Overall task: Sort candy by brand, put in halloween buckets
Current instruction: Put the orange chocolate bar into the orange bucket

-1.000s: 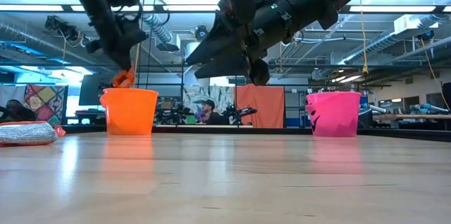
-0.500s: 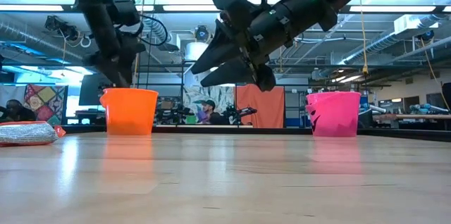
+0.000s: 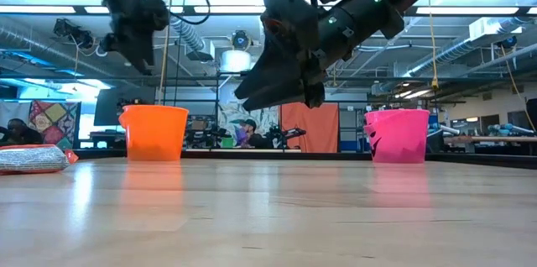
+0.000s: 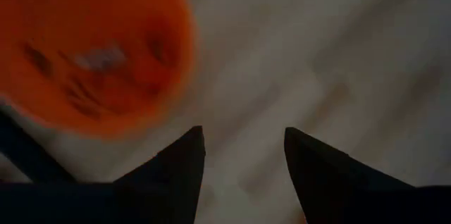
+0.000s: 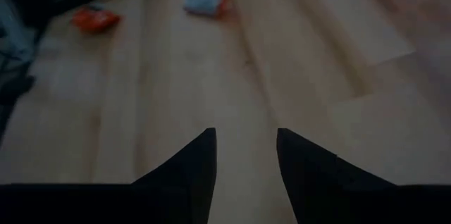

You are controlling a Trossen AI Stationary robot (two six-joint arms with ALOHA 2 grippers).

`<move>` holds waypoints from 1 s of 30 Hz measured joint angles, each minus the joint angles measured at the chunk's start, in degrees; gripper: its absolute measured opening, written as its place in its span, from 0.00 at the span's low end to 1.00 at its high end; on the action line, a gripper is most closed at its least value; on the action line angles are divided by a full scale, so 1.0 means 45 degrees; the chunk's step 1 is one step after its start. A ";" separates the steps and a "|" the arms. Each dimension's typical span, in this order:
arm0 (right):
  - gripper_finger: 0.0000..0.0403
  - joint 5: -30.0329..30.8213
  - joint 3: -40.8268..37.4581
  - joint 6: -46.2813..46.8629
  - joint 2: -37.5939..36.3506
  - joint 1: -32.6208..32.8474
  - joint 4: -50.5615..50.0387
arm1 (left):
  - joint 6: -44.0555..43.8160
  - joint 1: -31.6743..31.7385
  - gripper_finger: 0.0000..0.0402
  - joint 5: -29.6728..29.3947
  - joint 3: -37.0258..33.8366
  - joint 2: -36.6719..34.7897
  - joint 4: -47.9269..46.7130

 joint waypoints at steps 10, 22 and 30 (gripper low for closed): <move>0.40 0.0106 0.0000 -0.0831 0.0000 -0.0782 0.0124 | -0.3654 -0.5184 0.49 0.0036 -0.0005 -0.0915 -0.2176; 0.40 -0.0167 0.0000 -0.1303 0.0000 -0.1661 0.0346 | -0.7352 -1.0018 0.49 -0.0347 -0.2612 -0.0898 0.0172; 0.40 -0.0302 0.0000 -0.1633 0.0000 -0.1661 0.0416 | -0.9615 -1.1360 0.49 0.0219 -0.5485 -0.0888 0.1172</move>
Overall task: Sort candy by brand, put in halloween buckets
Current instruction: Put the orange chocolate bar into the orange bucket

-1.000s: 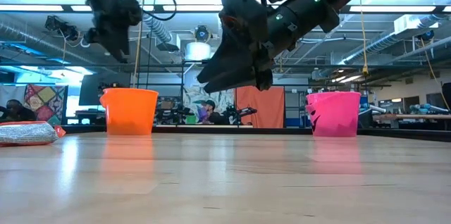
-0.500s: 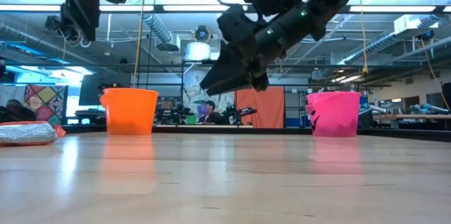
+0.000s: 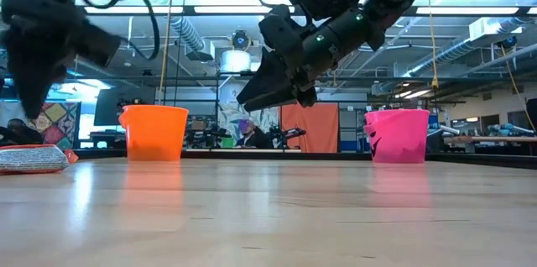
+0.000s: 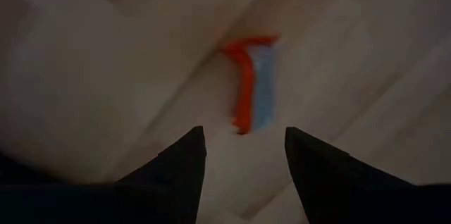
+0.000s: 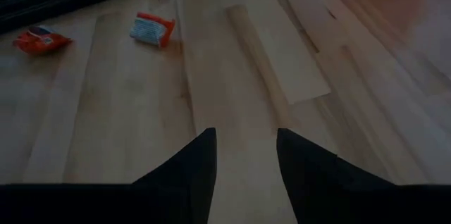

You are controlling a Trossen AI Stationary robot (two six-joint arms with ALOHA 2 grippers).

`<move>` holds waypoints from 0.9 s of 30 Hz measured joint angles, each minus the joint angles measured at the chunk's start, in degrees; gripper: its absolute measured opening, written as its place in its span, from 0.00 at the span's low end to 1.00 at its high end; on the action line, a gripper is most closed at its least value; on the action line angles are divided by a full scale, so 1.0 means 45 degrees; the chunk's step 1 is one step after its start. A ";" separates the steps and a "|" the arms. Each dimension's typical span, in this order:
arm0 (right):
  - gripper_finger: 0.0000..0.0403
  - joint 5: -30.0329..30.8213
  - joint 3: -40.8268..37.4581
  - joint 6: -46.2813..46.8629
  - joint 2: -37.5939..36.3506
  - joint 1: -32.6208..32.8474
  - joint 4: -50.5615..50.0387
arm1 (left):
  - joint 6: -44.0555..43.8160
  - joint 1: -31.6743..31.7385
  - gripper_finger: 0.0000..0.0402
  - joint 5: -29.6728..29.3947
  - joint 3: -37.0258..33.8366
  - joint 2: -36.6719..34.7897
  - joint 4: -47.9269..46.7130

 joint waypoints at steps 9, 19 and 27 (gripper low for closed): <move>0.40 -0.0257 0.0000 0.0019 0.0000 0.0000 -0.0007 | -0.0937 -0.0565 0.49 0.0218 -0.2315 0.0003 0.3521; 0.40 -0.0286 0.0000 0.0133 0.0000 0.0058 -0.0008 | -0.1371 -0.0560 0.37 0.0403 -0.3452 -0.0012 0.4941; 0.40 -0.0221 0.0000 0.0144 0.0000 0.0058 -0.0008 | -0.1376 -0.0551 0.05 0.0459 -0.3452 -0.0003 0.5699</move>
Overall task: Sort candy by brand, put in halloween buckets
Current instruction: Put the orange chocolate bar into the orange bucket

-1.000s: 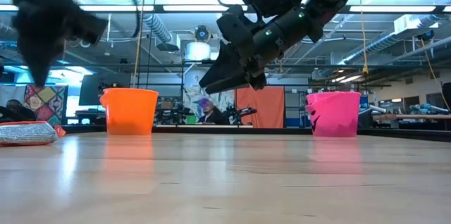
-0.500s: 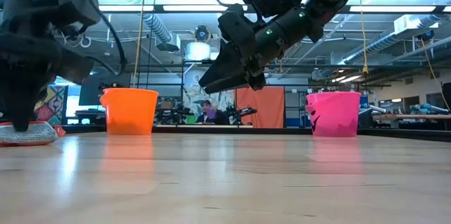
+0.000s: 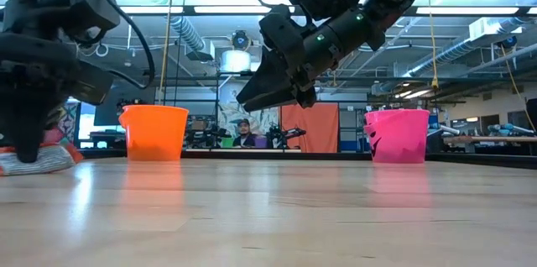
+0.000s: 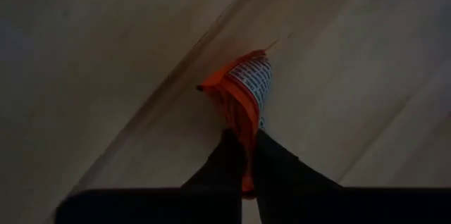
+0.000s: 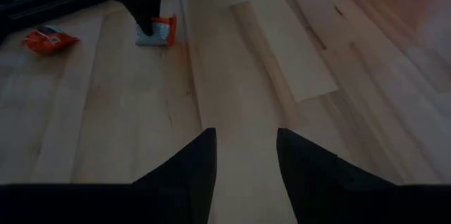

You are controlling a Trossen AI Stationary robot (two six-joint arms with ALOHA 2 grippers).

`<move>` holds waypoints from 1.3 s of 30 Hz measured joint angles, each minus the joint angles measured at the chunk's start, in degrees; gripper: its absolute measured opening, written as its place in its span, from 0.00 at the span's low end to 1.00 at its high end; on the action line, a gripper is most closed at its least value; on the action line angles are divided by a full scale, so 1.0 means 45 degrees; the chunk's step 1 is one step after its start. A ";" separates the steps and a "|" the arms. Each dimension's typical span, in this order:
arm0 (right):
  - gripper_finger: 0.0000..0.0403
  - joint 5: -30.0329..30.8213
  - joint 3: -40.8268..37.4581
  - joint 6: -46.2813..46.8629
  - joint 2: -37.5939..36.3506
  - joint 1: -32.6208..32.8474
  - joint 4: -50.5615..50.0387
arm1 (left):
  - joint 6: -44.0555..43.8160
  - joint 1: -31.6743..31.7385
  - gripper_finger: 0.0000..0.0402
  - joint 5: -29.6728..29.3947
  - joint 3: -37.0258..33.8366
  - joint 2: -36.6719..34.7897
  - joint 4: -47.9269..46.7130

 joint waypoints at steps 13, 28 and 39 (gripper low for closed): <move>0.40 0.0024 0.0000 0.0637 0.0000 0.0000 0.0005 | 0.1209 0.0655 0.03 0.0561 0.0766 -0.0004 0.2951; 0.40 0.0026 0.0000 0.2178 0.0000 0.0305 0.0005 | 0.4069 0.5432 0.03 0.4210 0.1146 -0.0009 0.5070; 0.40 0.0502 0.0000 0.2850 0.0000 0.1069 0.0000 | 0.5813 0.9595 0.03 0.4114 0.2685 -0.0009 0.4587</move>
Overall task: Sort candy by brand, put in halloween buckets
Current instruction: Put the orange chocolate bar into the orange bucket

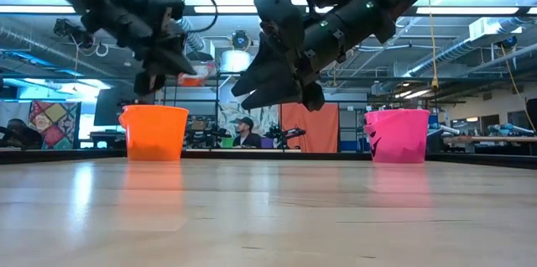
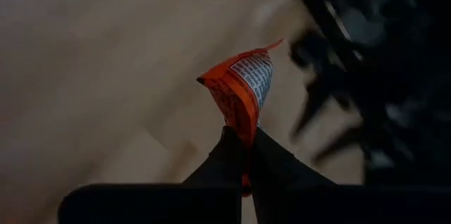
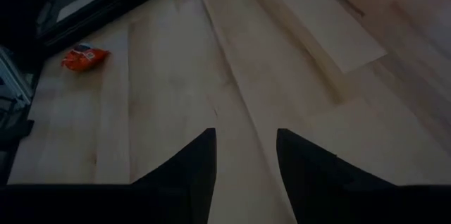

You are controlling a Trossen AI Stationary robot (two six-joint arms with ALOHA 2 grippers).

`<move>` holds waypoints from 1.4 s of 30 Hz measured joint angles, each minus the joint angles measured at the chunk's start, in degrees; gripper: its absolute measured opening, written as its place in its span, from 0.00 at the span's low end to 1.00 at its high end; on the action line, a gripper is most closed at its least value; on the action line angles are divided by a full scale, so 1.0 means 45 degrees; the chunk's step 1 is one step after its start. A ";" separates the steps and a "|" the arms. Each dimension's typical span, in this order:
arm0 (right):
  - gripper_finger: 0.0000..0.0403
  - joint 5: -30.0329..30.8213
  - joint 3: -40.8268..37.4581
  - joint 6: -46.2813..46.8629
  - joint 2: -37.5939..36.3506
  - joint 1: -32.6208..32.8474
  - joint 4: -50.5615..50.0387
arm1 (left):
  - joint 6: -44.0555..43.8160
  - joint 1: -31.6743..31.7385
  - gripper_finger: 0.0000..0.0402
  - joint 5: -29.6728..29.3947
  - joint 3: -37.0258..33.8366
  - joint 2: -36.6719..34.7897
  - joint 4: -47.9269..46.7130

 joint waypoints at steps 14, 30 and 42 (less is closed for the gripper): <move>0.40 0.1132 0.0000 0.0688 0.0000 0.0437 -0.0005 | 0.5597 0.3696 0.03 -0.6241 0.5077 0.1139 -0.6424; 0.39 0.1308 0.0000 0.0862 0.0000 0.0442 -0.0015 | 0.5936 0.4496 0.39 -0.7575 0.5242 0.2599 -0.7833; 0.39 0.1672 0.0000 0.1962 0.0000 0.0442 -0.0015 | 0.6626 0.3739 0.47 -0.6316 0.5242 0.1676 -1.0397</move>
